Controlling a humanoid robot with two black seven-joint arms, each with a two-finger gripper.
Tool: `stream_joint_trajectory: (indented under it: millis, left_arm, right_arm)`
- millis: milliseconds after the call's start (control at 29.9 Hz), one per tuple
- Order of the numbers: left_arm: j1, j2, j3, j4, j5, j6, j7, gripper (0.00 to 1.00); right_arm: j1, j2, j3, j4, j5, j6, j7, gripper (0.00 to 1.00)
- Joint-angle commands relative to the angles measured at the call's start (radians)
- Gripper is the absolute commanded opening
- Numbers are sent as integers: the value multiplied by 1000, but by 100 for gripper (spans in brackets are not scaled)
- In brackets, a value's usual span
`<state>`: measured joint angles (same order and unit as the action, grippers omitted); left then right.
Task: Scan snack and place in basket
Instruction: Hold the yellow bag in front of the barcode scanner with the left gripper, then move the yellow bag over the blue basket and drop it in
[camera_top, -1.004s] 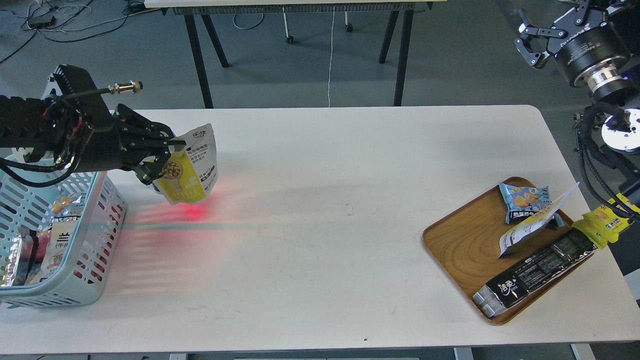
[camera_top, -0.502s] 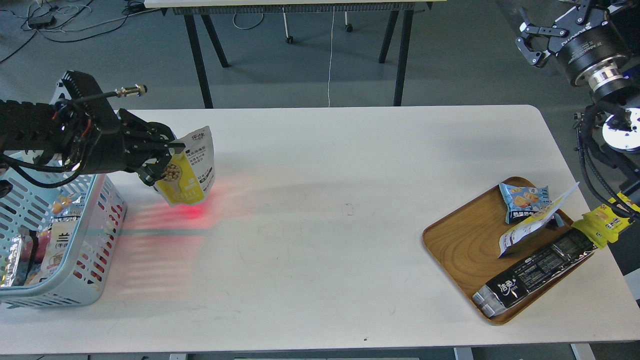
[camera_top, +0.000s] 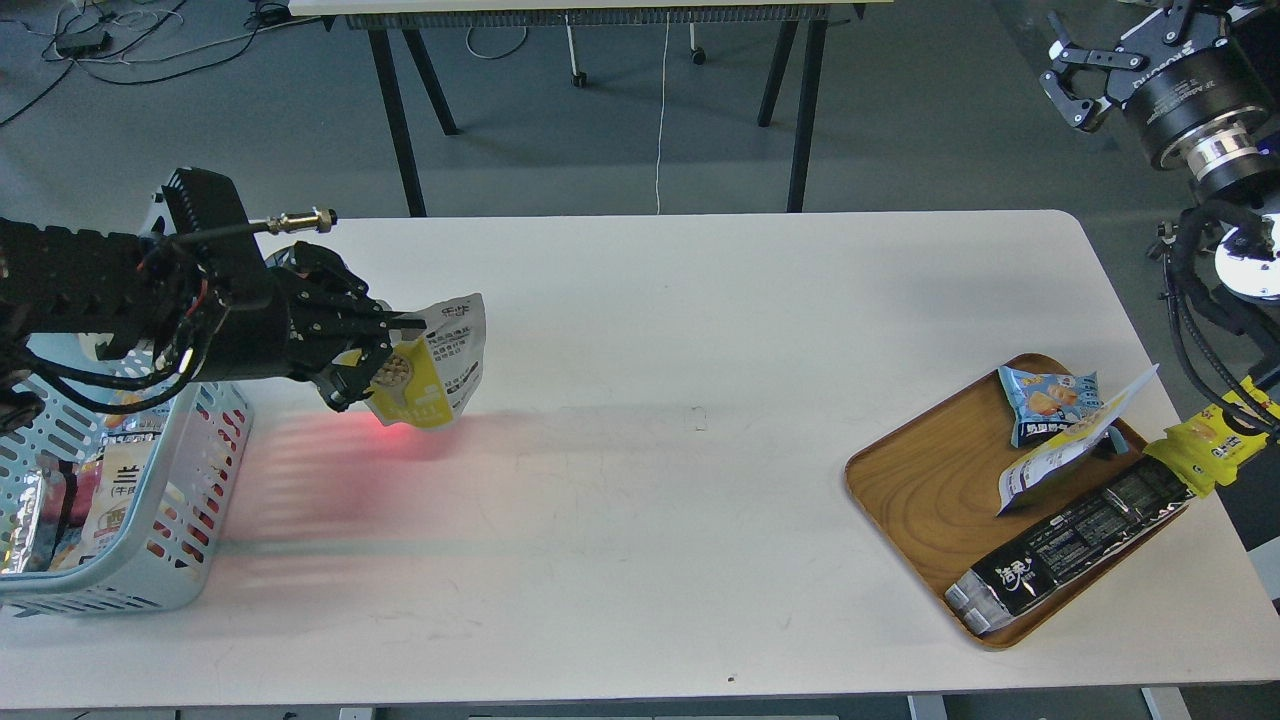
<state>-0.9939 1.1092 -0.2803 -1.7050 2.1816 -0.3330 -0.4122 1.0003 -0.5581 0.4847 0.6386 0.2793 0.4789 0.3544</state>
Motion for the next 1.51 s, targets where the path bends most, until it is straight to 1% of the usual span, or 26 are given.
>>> stream_joint_trajectory:
  millis: [0, 335, 502, 702, 769, 870, 970, 1037, 1137, 1271, 1405, 1472]
  left_arm:
    - [-2, 6, 0, -21, 0, -1, 0, 1]
    - [1, 44, -2, -21, 0, 2, -14, 1]
    - [0, 75, -5, -21, 0, 32, -25, 1]
    - [-3, 81, -13, -19, 0, 37, -26, 1]
    - [-3, 101, -14, -21, 0, 57, -28, 1]
    - [-5, 159, -14, -22, 0, 109, -28, 1]
    - [-12, 227, -17, -24, 0, 140, -31, 2]
    - [-14, 264, -26, -24, 0, 161, -42, 2]
    - [-14, 328, -69, -24, 0, 199, -76, 2]
    - [-14, 475, -100, -24, 0, 247, -76, 2]
    - [-12, 589, -82, -4, 0, 292, -76, 2]
    - [-11, 635, -30, 19, 0, 308, -76, 2]
  right_arm:
    - [0, -8, 0, 1, 0, 1, 0, 99]
    - [0, -10, 2, -1, 0, 1, 0, 99]
    - [3, -10, 2, -1, 0, 1, 0, 99]
    - [11, -10, 2, 1, 0, 1, 0, 99]
    - [12, -10, 2, 0, 0, 1, 0, 99]
    - [12, -11, 0, -1, 0, 1, 0, 99]
    - [11, -22, 0, -1, 0, 1, 0, 99]
    - [11, -23, 0, -1, 0, 1, 0, 99]
    - [12, -23, 2, 1, 0, 1, 0, 99]
    - [14, -25, 0, 1, 0, 3, 0, 99]
    - [12, -36, 0, -1, 0, 3, 0, 99]
    - [14, -37, 0, 1, 0, 4, 0, 99]
